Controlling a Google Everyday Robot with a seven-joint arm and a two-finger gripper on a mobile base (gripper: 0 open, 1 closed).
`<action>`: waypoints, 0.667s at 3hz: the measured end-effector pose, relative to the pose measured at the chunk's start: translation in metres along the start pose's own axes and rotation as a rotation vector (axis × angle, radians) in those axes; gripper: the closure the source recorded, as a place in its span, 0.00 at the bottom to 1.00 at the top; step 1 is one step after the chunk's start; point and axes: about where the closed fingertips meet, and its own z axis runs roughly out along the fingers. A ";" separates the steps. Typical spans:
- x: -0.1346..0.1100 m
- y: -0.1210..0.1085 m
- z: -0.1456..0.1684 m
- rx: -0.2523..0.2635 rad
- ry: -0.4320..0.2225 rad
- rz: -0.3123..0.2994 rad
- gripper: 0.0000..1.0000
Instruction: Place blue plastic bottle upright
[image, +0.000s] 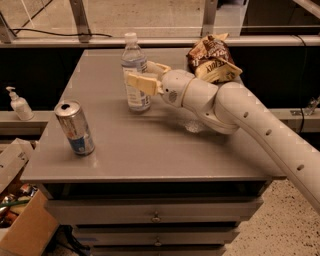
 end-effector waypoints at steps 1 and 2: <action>0.000 0.000 0.000 0.000 0.000 0.000 0.12; 0.002 -0.006 -0.018 0.035 0.006 -0.001 0.00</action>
Offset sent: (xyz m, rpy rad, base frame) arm -0.0120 -0.0536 -0.0137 -0.0154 0.0209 -0.0993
